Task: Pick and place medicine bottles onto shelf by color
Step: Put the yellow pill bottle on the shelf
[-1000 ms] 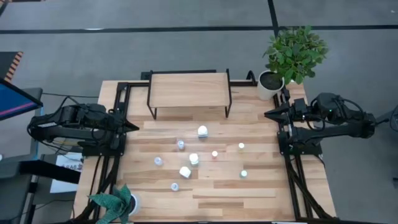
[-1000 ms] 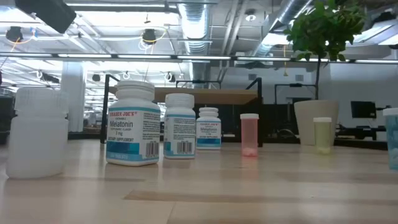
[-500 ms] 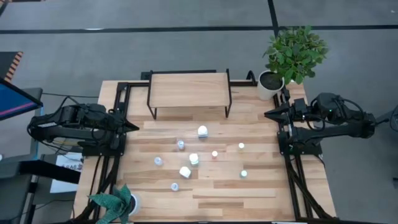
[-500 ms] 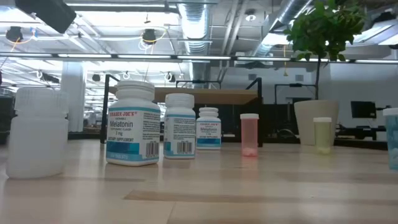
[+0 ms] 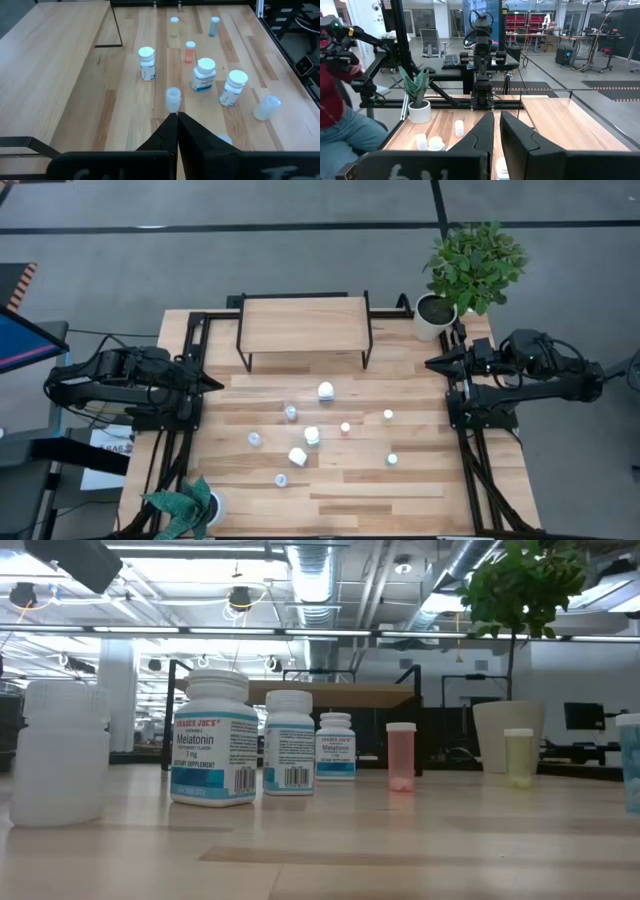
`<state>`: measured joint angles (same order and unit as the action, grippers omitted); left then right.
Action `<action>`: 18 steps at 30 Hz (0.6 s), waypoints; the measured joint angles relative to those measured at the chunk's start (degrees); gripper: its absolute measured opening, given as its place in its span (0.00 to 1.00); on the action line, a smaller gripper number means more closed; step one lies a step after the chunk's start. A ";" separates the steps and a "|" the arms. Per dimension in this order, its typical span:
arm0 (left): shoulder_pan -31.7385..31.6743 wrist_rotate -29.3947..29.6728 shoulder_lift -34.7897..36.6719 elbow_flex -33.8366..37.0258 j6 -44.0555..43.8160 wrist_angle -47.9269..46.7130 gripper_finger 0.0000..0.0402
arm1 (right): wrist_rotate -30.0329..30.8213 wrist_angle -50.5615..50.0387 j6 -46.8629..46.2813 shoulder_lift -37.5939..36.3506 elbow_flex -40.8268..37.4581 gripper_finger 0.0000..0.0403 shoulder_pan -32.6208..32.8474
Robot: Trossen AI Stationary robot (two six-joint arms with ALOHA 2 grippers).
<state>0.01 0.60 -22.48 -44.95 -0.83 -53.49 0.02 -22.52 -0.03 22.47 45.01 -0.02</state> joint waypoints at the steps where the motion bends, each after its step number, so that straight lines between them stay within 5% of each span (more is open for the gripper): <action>1: 0.00 0.02 0.00 0.02 -0.29 0.60 0.00 | -0.01 0.00 0.00 0.01 0.00 0.15 -0.02; 18: 0.02 0.22 -0.29 0.26 -2.14 15.16 0.00 | 0.00 -0.01 0.02 0.00 0.00 0.15 0.00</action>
<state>0.03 0.83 -22.76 -44.69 -2.97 -38.33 0.02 -22.54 -0.02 22.47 45.01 -0.02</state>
